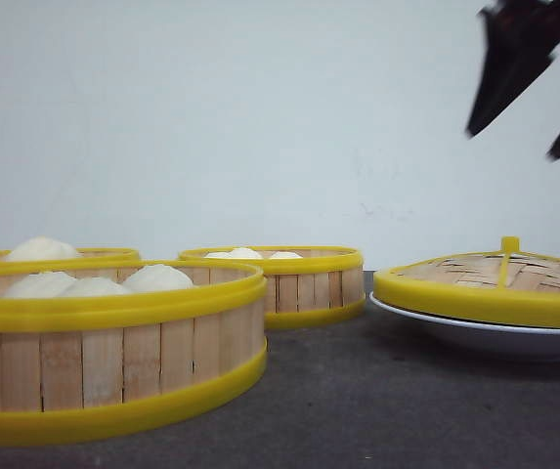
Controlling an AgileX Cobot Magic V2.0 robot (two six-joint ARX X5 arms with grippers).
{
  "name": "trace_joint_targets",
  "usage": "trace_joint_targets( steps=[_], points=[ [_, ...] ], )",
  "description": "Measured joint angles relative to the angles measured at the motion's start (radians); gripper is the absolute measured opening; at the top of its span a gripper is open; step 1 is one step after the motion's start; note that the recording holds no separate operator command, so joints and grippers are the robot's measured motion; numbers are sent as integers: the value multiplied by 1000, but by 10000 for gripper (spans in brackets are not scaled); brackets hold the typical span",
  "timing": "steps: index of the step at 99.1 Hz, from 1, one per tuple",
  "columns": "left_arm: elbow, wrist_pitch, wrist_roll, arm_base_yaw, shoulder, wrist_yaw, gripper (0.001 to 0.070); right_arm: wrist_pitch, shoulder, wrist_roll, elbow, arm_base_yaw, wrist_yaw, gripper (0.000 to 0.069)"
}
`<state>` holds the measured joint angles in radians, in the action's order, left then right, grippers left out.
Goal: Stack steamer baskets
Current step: 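Lower the right gripper onto the farther bun basket and grasp its yellow rim, then lift the held basket with the right gripper and lower it onto the nearest basket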
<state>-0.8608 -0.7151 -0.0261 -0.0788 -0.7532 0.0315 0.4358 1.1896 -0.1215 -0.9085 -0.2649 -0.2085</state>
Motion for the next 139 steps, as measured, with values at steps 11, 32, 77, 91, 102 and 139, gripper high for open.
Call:
trace_joint_targets(
  steps=[11,32,77,91,102,139],
  points=[
    [0,0,0,0,0,0,493,-10,135,-7,-111,-31,0,604],
    [0,0,0,0,0,0,493,-2,417,-9,-340,-62,1,604],
    [0,0,0,0,0,0,493,172,903,-10,-816,-95,82,537],
    [0,0,0,0,0,0,493,191,982,-11,-891,-97,87,423],
    [0,0,0,0,0,0,493,190,990,-11,-893,-99,104,271],
    [0,0,0,0,0,0,493,152,996,-45,-895,-101,121,28]
  ],
)
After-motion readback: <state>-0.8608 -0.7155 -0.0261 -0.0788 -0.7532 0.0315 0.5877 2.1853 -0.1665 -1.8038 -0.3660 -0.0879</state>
